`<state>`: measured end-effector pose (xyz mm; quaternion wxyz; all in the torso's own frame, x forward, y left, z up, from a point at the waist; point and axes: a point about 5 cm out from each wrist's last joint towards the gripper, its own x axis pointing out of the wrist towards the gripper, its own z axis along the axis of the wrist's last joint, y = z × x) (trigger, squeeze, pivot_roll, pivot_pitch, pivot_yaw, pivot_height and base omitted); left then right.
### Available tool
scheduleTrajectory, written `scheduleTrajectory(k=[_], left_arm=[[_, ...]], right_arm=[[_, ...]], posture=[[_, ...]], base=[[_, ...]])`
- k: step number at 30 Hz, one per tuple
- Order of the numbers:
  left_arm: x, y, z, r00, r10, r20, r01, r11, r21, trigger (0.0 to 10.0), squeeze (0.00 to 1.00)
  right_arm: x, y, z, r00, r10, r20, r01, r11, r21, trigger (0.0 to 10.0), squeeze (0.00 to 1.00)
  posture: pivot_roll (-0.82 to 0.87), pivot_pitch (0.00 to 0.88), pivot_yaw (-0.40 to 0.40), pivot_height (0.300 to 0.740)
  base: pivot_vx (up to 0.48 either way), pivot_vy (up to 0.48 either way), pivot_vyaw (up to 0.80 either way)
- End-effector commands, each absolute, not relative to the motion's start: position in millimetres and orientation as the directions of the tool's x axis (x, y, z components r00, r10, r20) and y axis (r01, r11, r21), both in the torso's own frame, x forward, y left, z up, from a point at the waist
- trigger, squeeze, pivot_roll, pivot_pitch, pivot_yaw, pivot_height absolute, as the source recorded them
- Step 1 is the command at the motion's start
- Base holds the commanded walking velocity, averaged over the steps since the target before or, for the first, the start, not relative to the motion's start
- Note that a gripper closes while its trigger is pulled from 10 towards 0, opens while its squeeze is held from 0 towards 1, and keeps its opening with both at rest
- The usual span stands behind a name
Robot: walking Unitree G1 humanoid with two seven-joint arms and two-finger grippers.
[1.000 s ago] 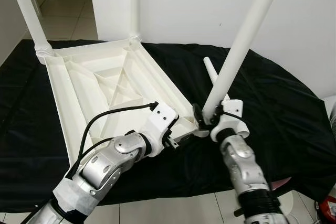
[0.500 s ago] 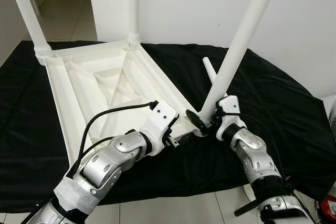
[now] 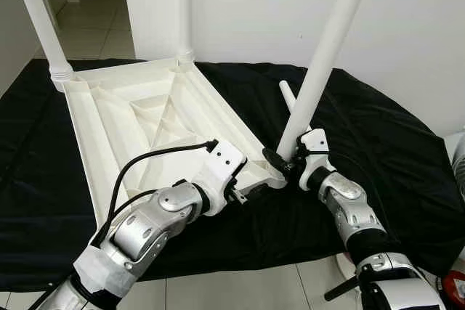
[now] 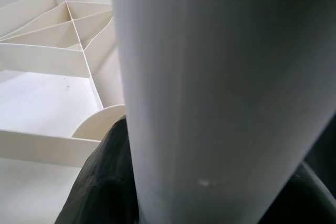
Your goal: Building children table
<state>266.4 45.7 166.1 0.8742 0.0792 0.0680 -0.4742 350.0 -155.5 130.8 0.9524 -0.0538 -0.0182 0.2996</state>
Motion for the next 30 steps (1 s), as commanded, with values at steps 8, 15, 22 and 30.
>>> scheduleTrajectory(k=[8,15,22,30], left_arm=[[256,40,164,0.411,-0.889,-0.203,0.91,0.415,0.025,10.0,0.0],[255,38,164,0.404,-0.894,-0.196,0.913,0.408,0.02,10.0,0.0],[255,37,164,0.405,-0.894,-0.194,0.912,0.409,0.02,10.0,0.0],[256,36,165,0.402,-0.895,-0.192,0.914,0.406,0.022,10.0,0.0]], right_arm=[[343,-155,108,0.881,0.469,-0.058,-0.47,0.883,-0.009,10.0,0.0],[337,-136,107,0.983,0.173,-0.067,-0.166,0.98,0.109,10.0,0.0],[331,-128,109,0.998,-0.018,-0.065,0.027,0.989,0.142,10.0,0.0],[332,-115,124,1.0,-0.029,0.009,0.027,0.981,0.194,10.0,0.0]], posture=[[0.07,0.032,-0.092,0.74],[0.07,0.024,-0.095,0.74],[0.07,0.015,-0.095,0.74],[0.07,0.012,-0.093,0.74]], base=[[0.0,0.0,0.0],[0.0,0.0,0.0],[0.0,0.0,0.0],[0.0,0.0,0.0]])
